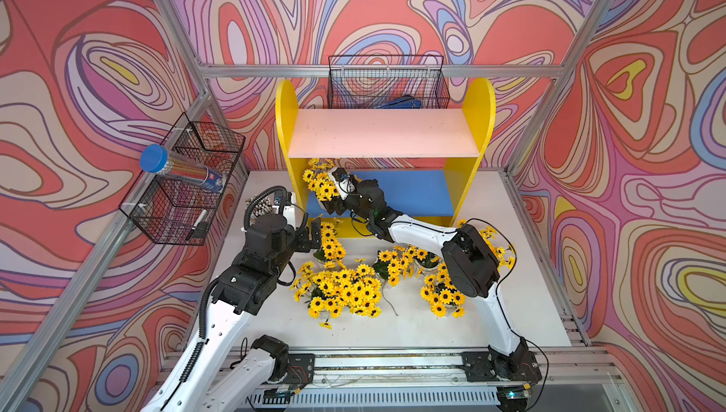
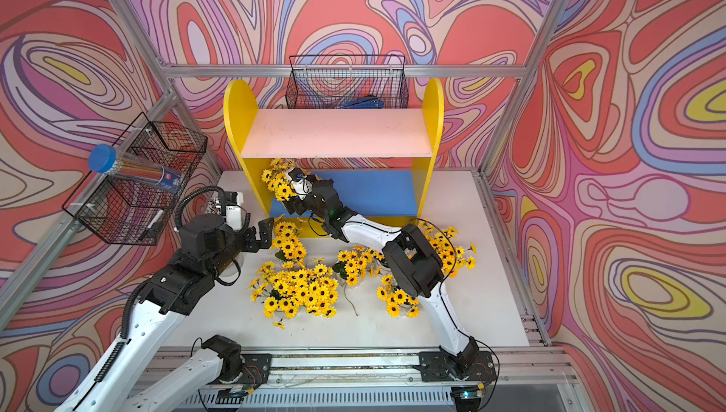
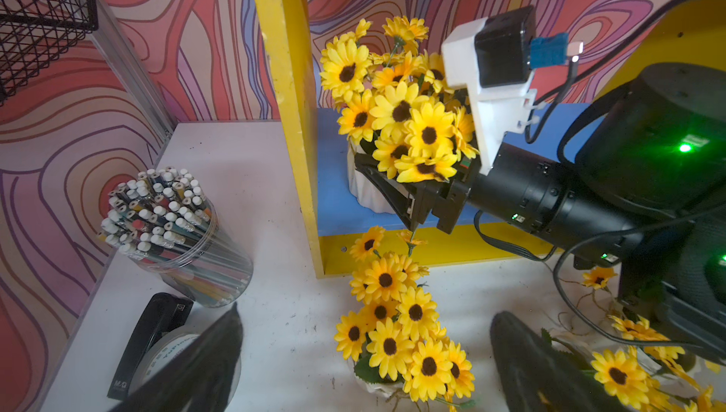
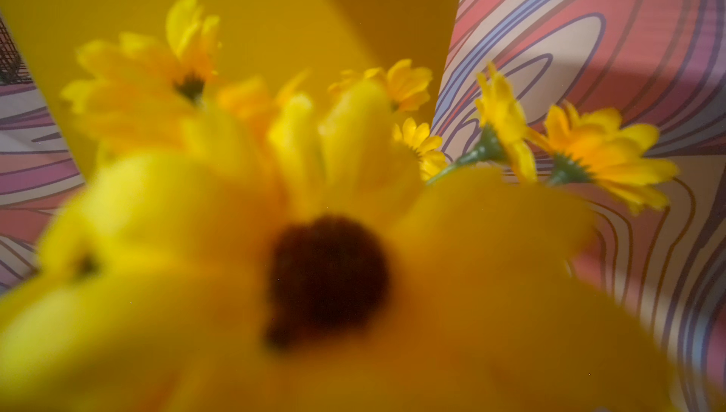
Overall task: Take the sunflower pots off the shelves
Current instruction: Pick up the sunflower pot from the shelf.
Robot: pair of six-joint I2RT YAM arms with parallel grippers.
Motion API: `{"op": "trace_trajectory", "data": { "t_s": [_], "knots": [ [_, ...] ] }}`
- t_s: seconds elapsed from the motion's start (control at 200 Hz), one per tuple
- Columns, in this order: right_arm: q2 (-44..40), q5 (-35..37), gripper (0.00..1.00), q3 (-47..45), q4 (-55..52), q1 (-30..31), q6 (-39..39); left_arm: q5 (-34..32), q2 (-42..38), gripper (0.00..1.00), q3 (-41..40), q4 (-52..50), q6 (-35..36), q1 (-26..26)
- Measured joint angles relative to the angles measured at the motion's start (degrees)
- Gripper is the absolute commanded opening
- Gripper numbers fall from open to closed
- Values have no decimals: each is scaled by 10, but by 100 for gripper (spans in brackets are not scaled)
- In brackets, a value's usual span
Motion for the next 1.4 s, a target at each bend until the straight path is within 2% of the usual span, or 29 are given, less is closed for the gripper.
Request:
{"op": "trace_trajectory", "data": {
  "t_s": [0.471, 0.926, 1.397],
  "knots": [
    [-50, 43, 57, -65, 26, 0, -13, 3, 0, 100, 0, 0, 0, 0],
    [-142, 77, 57, -145, 26, 0, -34, 16, 2, 100, 0, 2, 0, 0],
    [-307, 70, 56, -268, 17, 0, 0, 38, 10, 100, 0, 2, -7, 0]
  ]
}}
